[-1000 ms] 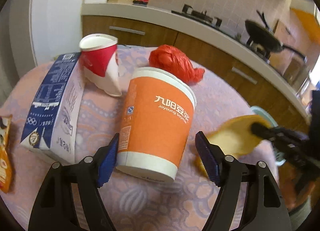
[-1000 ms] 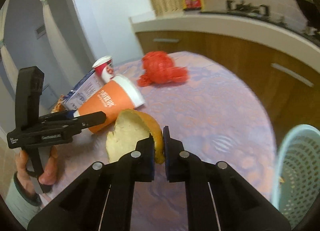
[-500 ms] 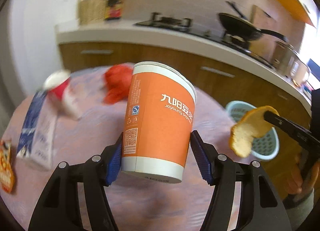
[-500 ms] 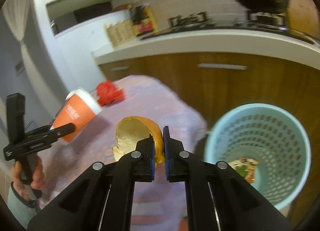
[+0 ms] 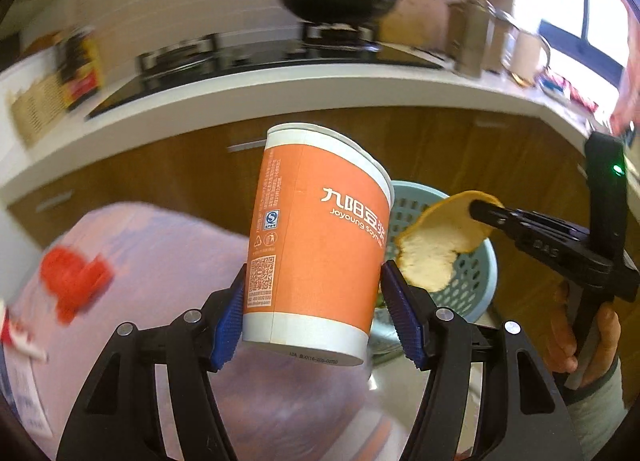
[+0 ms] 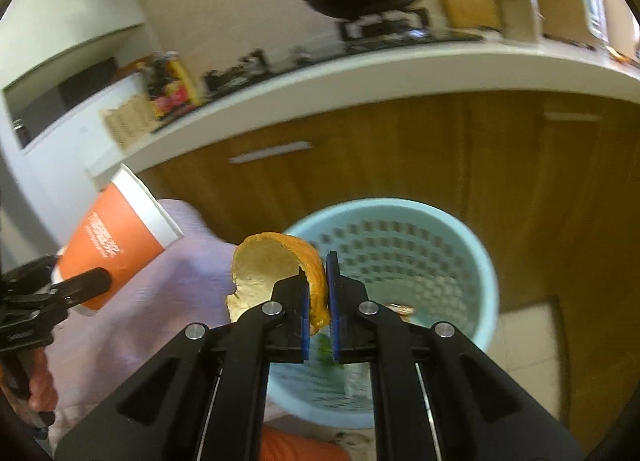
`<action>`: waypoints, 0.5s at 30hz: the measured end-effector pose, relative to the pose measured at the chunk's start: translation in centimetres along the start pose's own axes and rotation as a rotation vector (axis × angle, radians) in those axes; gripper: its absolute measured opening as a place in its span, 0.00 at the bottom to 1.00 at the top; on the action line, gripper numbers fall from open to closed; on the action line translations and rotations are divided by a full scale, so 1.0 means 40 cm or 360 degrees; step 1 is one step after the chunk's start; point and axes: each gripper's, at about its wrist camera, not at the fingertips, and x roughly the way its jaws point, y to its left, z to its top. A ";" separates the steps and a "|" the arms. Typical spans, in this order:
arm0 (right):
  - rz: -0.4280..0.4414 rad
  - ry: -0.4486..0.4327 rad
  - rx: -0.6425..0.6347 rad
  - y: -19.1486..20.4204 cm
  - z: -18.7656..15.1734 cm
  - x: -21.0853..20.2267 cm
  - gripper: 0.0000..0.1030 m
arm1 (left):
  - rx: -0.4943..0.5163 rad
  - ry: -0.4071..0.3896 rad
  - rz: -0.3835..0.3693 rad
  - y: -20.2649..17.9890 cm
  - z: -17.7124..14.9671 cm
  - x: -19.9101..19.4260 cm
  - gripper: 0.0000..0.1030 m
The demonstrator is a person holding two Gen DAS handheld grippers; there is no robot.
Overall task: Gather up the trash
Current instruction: 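Carry the cup and bread over the wastebasket and open both tools to drop them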
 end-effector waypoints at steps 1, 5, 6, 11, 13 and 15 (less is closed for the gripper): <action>-0.0031 0.0051 0.0034 -0.018 0.011 0.024 0.06 | 0.0039 0.0015 -0.0003 -0.023 0.014 0.021 0.60; -0.0146 0.0229 0.0074 -0.059 0.040 0.109 0.07 | 0.0081 0.0079 -0.0004 -0.067 0.046 0.089 0.60; -0.0154 0.0270 0.0086 -0.067 0.044 0.129 0.08 | 0.0076 0.0093 -0.0010 -0.069 0.050 0.102 0.60; -0.0127 0.0456 0.0104 -0.093 0.034 0.211 0.10 | 0.0036 0.0152 -0.0051 -0.081 0.071 0.165 0.60; -0.0141 0.0481 0.0090 -0.098 0.018 0.221 0.12 | 0.0070 0.0169 -0.0035 -0.091 0.067 0.184 0.60; -0.0134 0.0490 0.0106 -0.106 -0.004 0.215 0.13 | 0.0087 0.0186 -0.0036 -0.101 0.064 0.199 0.60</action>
